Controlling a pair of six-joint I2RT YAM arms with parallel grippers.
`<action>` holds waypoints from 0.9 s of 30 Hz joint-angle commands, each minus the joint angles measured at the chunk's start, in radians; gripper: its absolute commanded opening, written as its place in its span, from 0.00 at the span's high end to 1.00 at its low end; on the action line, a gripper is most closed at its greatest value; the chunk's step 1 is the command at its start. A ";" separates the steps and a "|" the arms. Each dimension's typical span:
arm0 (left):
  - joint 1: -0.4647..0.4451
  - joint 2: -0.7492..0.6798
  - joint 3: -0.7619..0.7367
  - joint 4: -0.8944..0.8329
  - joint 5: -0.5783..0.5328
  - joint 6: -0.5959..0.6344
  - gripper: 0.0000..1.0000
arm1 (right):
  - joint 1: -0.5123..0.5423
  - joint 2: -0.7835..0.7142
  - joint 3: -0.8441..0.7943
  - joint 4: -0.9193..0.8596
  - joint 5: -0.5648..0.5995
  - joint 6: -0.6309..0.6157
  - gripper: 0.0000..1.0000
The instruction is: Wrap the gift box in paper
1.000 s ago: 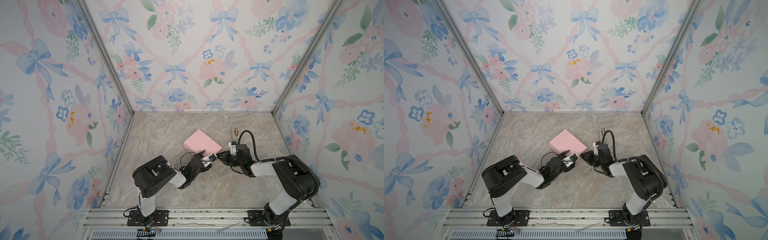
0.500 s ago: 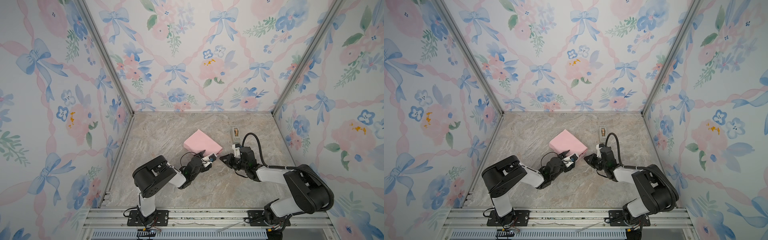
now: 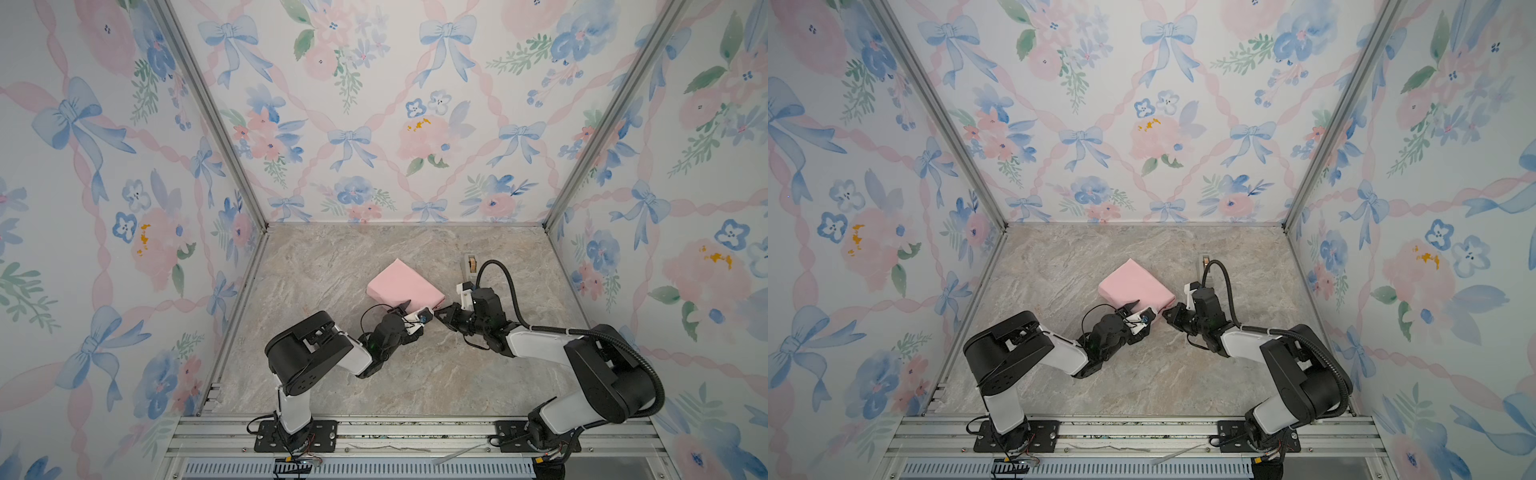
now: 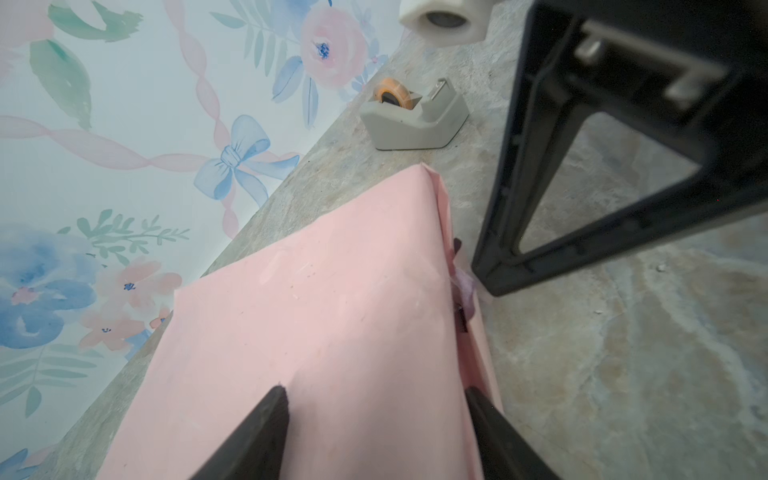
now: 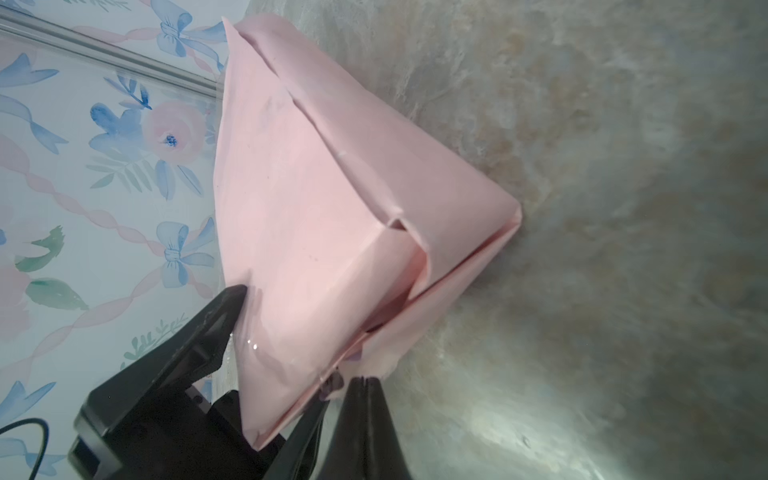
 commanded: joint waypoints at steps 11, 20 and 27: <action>-0.011 0.020 -0.013 -0.083 0.028 -0.041 0.33 | 0.035 0.092 0.087 0.084 -0.017 0.018 1.00; -0.011 0.014 -0.013 -0.082 0.025 -0.040 0.33 | 0.035 0.048 0.045 0.033 0.000 0.000 0.88; -0.011 0.014 -0.014 -0.082 0.026 -0.041 0.33 | 0.021 -0.019 -0.043 -0.006 0.020 -0.003 0.84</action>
